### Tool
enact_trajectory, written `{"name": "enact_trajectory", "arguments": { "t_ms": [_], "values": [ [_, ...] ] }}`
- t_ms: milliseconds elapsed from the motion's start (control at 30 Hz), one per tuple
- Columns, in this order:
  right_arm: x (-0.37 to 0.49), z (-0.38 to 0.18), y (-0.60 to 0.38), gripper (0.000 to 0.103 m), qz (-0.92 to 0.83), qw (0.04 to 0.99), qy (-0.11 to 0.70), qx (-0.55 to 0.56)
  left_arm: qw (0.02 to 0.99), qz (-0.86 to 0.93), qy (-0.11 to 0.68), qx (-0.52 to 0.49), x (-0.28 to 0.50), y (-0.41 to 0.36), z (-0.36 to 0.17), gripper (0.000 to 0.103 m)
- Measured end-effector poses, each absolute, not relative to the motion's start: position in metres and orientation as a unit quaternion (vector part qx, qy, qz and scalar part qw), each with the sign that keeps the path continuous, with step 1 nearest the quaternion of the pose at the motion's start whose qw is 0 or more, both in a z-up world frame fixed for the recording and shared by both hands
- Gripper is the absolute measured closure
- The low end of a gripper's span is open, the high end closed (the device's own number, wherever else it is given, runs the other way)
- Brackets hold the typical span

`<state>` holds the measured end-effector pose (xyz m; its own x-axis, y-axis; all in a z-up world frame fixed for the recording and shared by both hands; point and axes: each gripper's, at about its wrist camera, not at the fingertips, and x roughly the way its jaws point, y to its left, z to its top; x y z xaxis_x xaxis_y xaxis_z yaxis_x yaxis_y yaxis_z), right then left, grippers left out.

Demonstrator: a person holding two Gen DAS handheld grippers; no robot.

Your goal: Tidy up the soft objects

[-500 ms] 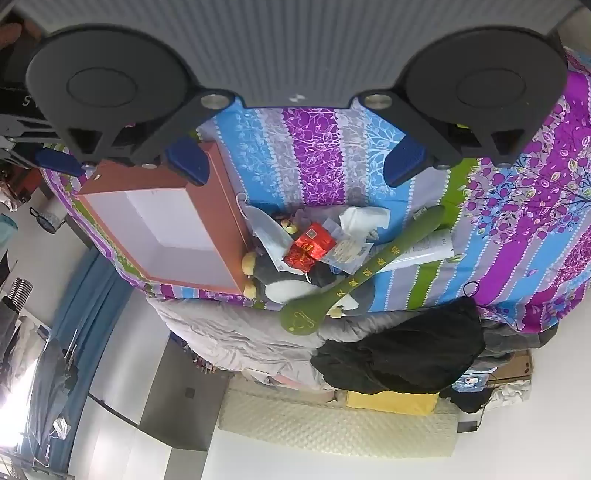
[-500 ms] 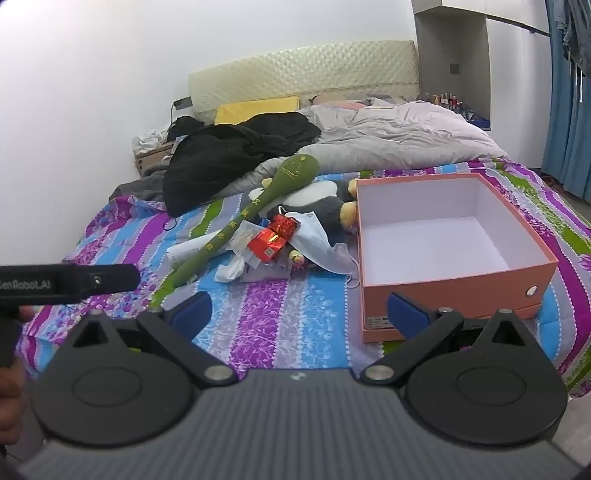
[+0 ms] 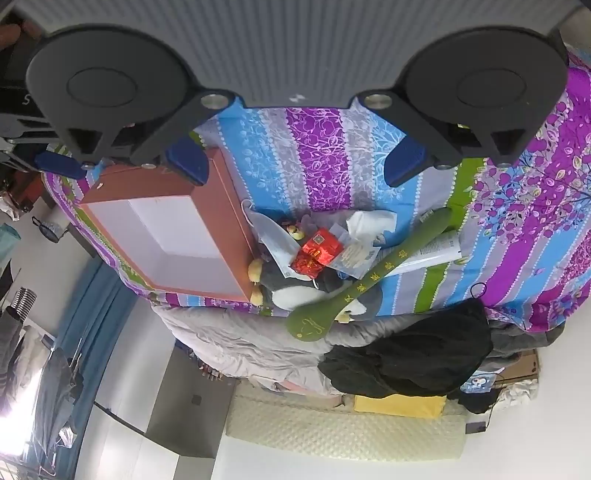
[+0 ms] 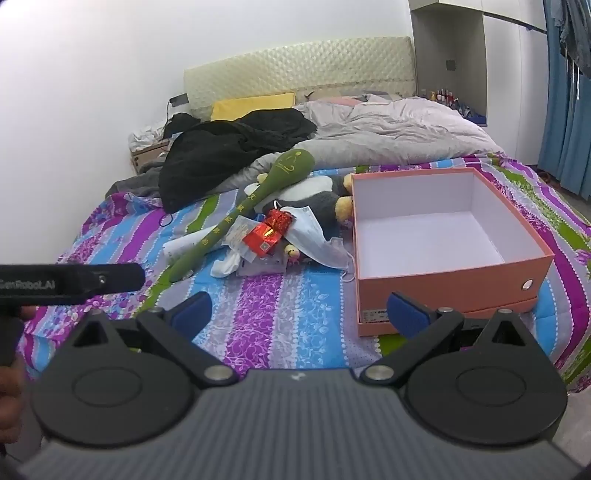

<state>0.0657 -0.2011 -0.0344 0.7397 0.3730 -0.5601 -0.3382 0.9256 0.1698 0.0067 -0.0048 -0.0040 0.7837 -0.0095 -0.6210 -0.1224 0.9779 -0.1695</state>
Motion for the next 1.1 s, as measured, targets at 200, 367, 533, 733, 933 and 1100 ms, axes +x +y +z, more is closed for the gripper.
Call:
{"name": "enact_trajectory", "arguments": {
  "t_ms": [200,367,533,733,933,1100],
  "values": [
    [0.0572,-0.0366,-0.1934,0.0,0.183,0.935,0.301,0.029,0.94,0.029,0.324,-0.099,0.0063,-0.0065,-0.0023,0.0],
    [0.0581,-0.0376,-0.1952,0.0,0.18,0.935,0.304,0.033,0.94,0.027,0.326,-0.097,0.0053,-0.0081,-0.0028,0.0],
    [0.0581,-0.0376,-0.1942,0.0,0.181,0.935,0.304,0.033,0.939,0.026,0.328,-0.099,0.0049,-0.0076,-0.0042,0.0],
    [0.0581,-0.0382,-0.1941,0.0,0.179,0.934,0.307,0.034,0.939,0.028,0.328,-0.1,0.0043,-0.0055,-0.004,0.0],
    [0.0582,-0.038,-0.1938,0.0,0.18,0.935,0.304,0.034,0.94,0.03,0.326,-0.096,0.0032,-0.0053,-0.0034,0.0],
    [0.058,-0.0378,-0.1939,0.0,0.178,0.935,0.305,0.034,0.94,0.029,0.325,-0.094,0.002,-0.0064,-0.0031,0.0]
  ]
}}
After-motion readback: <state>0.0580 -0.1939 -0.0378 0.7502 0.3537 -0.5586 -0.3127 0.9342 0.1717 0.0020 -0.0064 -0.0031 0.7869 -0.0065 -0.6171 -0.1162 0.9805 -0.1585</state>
